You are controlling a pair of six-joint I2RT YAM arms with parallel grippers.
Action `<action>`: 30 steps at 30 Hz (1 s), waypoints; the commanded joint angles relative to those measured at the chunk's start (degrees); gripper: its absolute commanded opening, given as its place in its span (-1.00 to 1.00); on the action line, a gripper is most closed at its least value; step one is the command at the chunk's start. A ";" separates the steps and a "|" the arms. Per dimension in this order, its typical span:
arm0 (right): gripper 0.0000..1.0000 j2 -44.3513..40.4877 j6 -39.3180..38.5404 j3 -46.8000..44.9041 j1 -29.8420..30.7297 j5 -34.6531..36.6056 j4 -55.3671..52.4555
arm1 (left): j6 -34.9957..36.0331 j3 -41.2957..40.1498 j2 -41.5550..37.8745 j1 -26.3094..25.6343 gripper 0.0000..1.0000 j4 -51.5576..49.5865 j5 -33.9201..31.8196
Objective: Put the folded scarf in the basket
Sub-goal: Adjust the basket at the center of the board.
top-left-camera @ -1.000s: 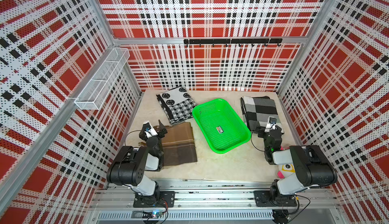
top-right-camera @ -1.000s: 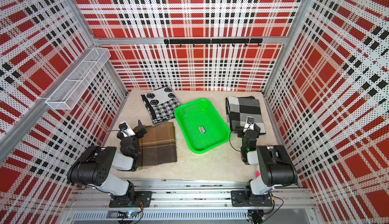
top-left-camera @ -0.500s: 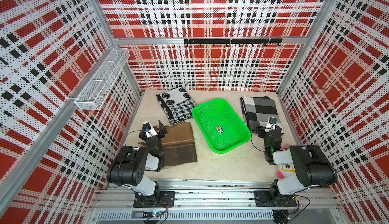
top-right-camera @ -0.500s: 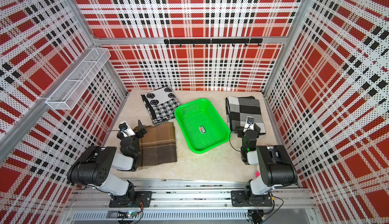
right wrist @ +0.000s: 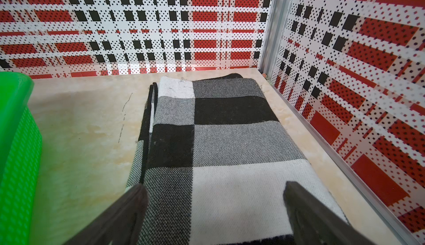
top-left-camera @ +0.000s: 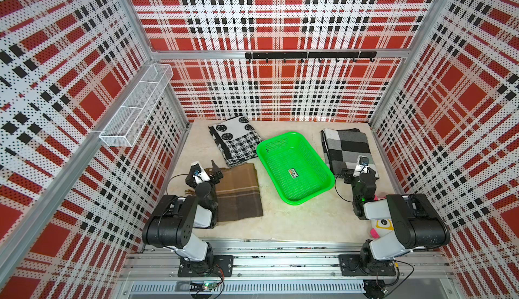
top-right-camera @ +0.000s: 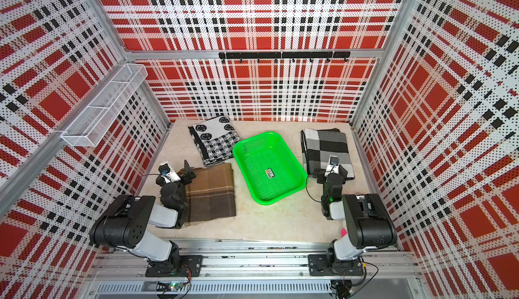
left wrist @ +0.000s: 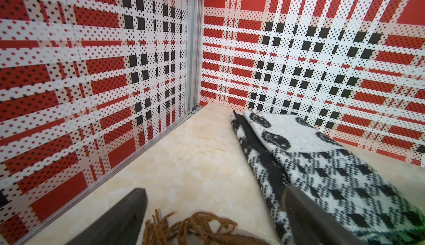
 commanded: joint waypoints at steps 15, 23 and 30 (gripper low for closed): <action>0.99 -17.38 5.49 30.52 4.42 2.08 -51.17 | 5.42 5.21 -8.98 -6.89 0.98 -13.09 -12.29; 1.00 -17.23 46.71 53.33 2.86 6.51 -99.54 | -44.26 30.66 -17.98 -6.57 0.98 -64.66 -11.95; 0.91 -14.95 40.47 50.40 8.69 -6.14 -102.53 | -42.82 45.85 -3.45 -2.92 0.98 -76.99 17.23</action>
